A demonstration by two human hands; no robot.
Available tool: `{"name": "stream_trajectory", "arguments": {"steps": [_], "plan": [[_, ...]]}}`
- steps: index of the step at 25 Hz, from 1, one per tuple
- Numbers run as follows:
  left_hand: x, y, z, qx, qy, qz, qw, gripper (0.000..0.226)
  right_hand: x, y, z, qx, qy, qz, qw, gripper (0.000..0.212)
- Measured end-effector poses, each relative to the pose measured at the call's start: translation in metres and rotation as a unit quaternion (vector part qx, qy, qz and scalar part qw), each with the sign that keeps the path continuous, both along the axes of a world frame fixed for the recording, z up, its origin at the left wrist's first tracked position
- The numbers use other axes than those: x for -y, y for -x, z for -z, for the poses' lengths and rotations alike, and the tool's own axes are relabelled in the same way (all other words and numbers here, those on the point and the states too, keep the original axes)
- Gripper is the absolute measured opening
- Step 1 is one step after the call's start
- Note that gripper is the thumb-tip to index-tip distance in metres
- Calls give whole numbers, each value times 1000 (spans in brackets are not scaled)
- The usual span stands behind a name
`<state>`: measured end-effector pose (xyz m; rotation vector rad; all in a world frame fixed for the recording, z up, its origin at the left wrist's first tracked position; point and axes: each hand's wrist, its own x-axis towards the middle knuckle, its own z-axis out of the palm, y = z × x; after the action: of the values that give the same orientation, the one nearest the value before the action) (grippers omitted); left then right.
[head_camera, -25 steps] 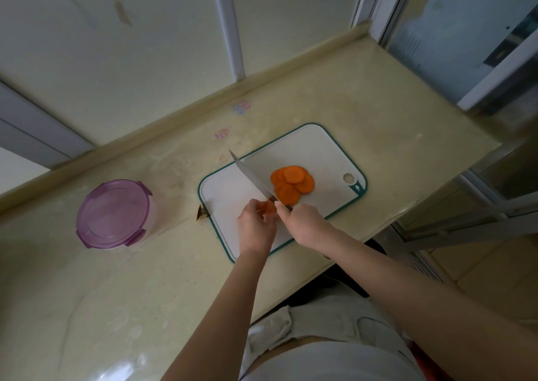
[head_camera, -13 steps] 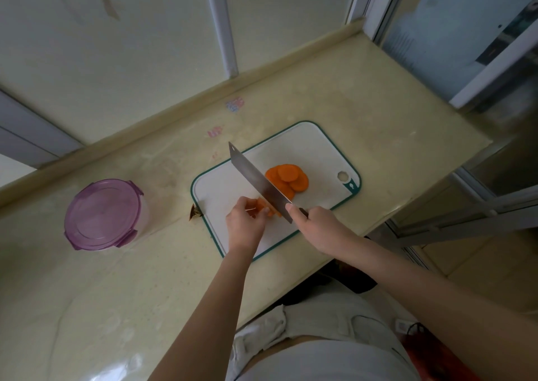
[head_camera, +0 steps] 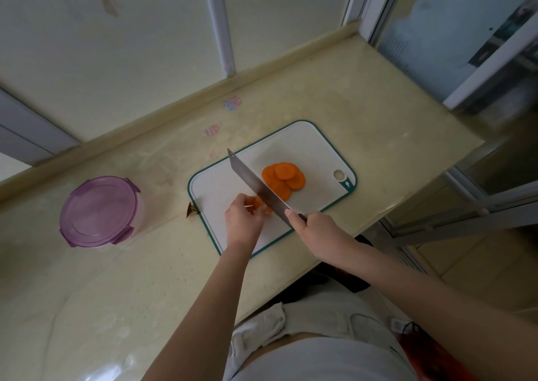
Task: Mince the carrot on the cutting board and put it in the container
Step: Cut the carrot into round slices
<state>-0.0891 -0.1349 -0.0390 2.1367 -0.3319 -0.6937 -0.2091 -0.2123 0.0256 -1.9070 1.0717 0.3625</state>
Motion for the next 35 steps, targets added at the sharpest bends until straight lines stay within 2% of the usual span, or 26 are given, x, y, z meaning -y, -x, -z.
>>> {"name": "stream_trajectory", "arguments": {"steps": [13,22,28,35], "plan": [[3,1,1,49,-28,28,998,10,0,-38,1,-10,21,-13,1000,56],[0,6,5,-27,46,-62,997,17,6,-47,2,-17,12,-16,1000,56],[4,8,9,-34,51,-115,991,16,6,-43,2,-9,13,-24,1000,54],[5,8,5,-41,45,-124,990,20,2,-19,-3,-25,12,-42,999,56]]}}
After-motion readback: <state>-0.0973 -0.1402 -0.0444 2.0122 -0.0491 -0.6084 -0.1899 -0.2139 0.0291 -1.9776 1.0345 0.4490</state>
